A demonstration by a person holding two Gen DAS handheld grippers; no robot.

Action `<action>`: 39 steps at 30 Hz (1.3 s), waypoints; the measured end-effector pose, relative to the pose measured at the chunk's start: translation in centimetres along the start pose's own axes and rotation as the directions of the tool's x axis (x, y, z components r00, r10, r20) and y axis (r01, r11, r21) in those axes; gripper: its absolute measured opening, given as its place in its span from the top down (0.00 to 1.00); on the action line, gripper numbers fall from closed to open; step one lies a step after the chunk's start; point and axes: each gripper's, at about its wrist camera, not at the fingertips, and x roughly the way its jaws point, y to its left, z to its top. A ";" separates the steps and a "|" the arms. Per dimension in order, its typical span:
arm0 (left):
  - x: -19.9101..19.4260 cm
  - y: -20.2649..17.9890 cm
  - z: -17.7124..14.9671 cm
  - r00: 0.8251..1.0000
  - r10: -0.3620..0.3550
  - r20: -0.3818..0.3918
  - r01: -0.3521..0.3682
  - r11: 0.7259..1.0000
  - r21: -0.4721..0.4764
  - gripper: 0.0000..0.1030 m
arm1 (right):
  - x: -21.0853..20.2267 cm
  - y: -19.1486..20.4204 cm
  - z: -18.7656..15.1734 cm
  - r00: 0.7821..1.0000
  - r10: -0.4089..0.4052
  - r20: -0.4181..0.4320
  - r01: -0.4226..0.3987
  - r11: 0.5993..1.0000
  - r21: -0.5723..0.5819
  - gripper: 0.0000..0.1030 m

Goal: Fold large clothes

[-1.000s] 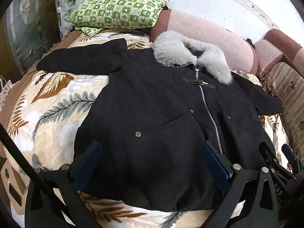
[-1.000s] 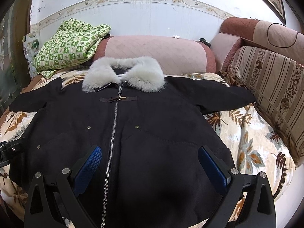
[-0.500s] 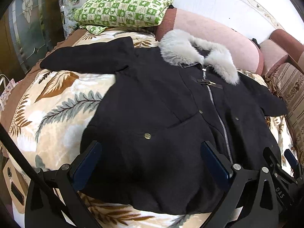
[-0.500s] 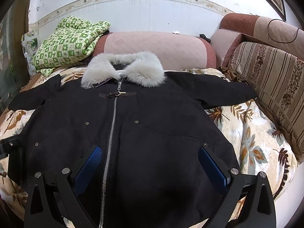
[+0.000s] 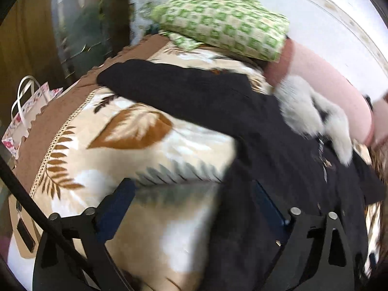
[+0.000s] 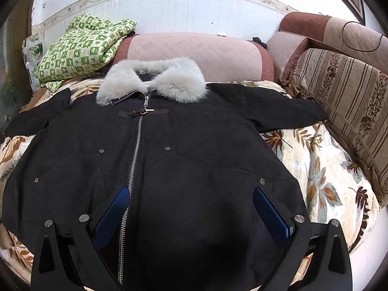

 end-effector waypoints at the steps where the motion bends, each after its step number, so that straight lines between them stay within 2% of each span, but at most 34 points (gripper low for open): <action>1: 0.5 1.1 0.7 1.000 0.006 -0.006 -0.006 1.000 -0.023 0.16 | 0.1 0.0 0.0 1.000 -0.003 0.000 0.003 1.000 -0.002 0.01; 3: 1.5 3.3 2.0 1.000 0.010 -0.013 -0.011 0.998 -0.061 0.22 | 0.2 0.1 -0.1 1.000 -0.008 -0.005 0.008 1.000 -0.006 0.01; 7: 3.8 7.6 4.9 1.000 -0.024 -0.003 0.023 0.987 -0.158 0.22 | 0.6 0.1 -0.1 1.000 -0.018 -0.018 0.018 1.000 -0.013 0.01; 11: 7.2 12.6 8.0 0.992 -0.122 0.013 0.120 0.948 -0.294 0.22 | 0.8 0.2 -0.2 0.999 -0.032 -0.027 0.032 0.999 -0.020 0.01; 16: 11.8 17.6 11.6 0.984 -0.175 0.011 0.165 0.899 -0.405 0.23 | 1.3 0.4 -0.3 0.997 -0.058 -0.047 0.056 0.998 -0.041 0.01; 19: 14.8 20.6 12.6 0.975 -0.220 0.013 0.196 0.842 -0.503 0.27 | 1.7 0.7 -0.4 0.995 -0.078 -0.058 0.075 0.995 -0.063 0.01; 21: 16.6 21.6 12.9 0.954 -0.299 0.021 0.260 0.792 -0.552 0.28 | 2.1 0.9 -0.4 0.993 -0.093 -0.069 0.087 0.993 -0.079 0.01; 23: 18.0 21.8 13.3 0.935 -0.353 0.032 0.310 0.769 -0.560 0.29 | 2.4 1.2 -0.3 0.992 -0.103 -0.078 0.096 0.991 -0.093 0.01; 28: 21.3 20.8 14.5 0.902 -0.431 0.035 0.379 0.749 -0.544 0.30 | 3.3 2.1 -0.2 0.988 -0.126 -0.093 0.113 0.985 -0.132 0.01; 31: 23.6 20.4 14.9 0.899 -0.439 0.001 0.369 0.755 -0.541 0.30 | 3.7 2.9 -0.2 0.986 -0.138 -0.094 0.120 0.978 -0.170 0.01; 32: 23.7 20.3 15.0 0.903 -0.429 0.003 0.364 0.761 -0.537 0.32 | 3.8 3.2 -0.2 0.985 -0.143 -0.093 0.124 0.975 -0.186 0.01; 34: 23.8 20.4 15.4 0.921 -0.389 -0.013 0.322 0.779 -0.538 0.56 | 3.8 3.7 -0.2 0.985 -0.151 -0.087 0.130 0.969 -0.209 0.01; 35: 23.7 20.4 15.5 0.936 -0.351 -0.034 0.278 0.793 -0.542 0.78 | 3.8 3.9 -0.2 0.985 -0.153 -0.082 0.132 0.966 -0.221 0.01; 37: 23.2 21.0 15.6 0.934 -0.355 -0.027 0.281 0.782 -0.557 0.87 | 3.8 4.2 -0.1 0.986 -0.152 -0.073 0.130 0.963 -0.238 0.01; 39: 21.2 20.6 16.3 0.943 -0.333 -0.008 0.277 0.797 -0.537 0.90 | 3.8 4.4 -0.2 0.988 -0.141 -0.064 0.121 0.960 -0.252 0.01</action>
